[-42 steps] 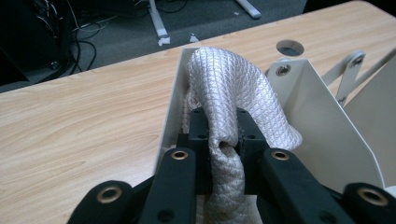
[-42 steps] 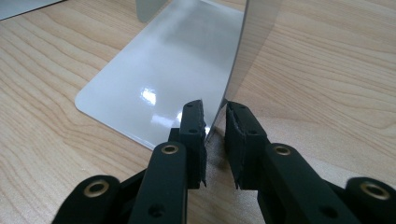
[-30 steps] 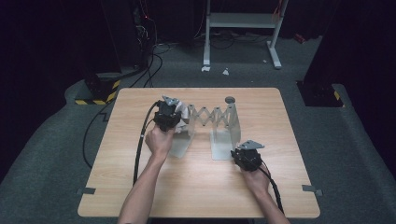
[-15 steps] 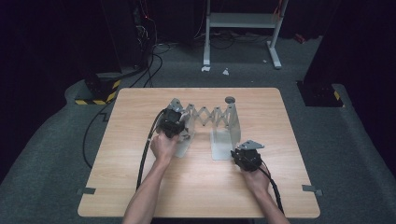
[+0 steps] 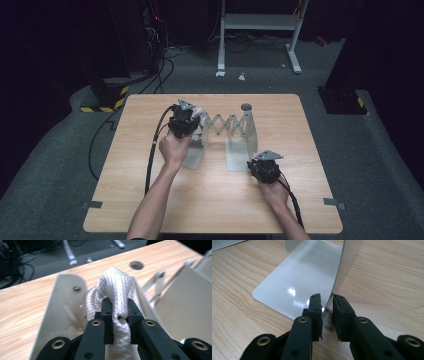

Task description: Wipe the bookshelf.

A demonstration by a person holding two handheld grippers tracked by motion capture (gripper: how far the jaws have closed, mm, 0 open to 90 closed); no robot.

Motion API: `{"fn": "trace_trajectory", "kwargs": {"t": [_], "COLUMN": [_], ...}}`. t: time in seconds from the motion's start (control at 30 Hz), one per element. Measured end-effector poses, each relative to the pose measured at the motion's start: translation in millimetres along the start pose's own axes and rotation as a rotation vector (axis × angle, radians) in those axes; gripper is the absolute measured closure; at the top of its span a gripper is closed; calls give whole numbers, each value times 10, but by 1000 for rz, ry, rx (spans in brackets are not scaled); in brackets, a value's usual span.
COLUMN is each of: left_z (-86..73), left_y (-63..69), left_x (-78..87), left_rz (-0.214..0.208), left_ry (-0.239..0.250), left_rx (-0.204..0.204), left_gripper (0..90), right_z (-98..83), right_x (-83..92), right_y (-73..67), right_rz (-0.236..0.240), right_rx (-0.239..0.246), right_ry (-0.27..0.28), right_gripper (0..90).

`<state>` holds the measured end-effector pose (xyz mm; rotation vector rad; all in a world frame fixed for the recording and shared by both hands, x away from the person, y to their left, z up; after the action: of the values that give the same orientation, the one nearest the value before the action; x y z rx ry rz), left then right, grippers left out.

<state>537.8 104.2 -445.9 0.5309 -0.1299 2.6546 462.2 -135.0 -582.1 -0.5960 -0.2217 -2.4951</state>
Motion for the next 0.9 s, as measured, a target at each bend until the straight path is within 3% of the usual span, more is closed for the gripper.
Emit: {"fn": "trace_trajectory", "kwargs": {"t": [0.27, 0.43, 0.6, 0.9], "left_z": [-210, -340, -580, -807], "left_y": [125, 140, 171, 180], "left_x": [-72, -80, -141, -215], "left_rz": [-54, -64, -66, -81], "left_ry": [-36, -56, -94, -132], "left_rx": [-11, -19, -40, -47], "left_gripper": [799, 799, 799, 799], "right_z": [0, 0, 0, 0], "right_x": [-1, -1, 0, 1], "right_y": [2, 1, 0, -1], "right_rz": [3, 2, 1, -1], "right_rx": [-3, -3, -2, -1], "right_ry": [0, 0, 0, 0], "right_gripper": [776, 775, 775, 776]}}
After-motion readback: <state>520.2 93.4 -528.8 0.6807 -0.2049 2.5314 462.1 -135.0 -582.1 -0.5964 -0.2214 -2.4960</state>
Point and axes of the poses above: each handheld gripper's, and its own axes: x roughly backward along the jaws, z roughly out of its top, y roughly to its right, the point moved 8 cm from there along -x, roughly forward along the jaws, and after that the axes turned 14 degrees about y, right-handed, at the moved point
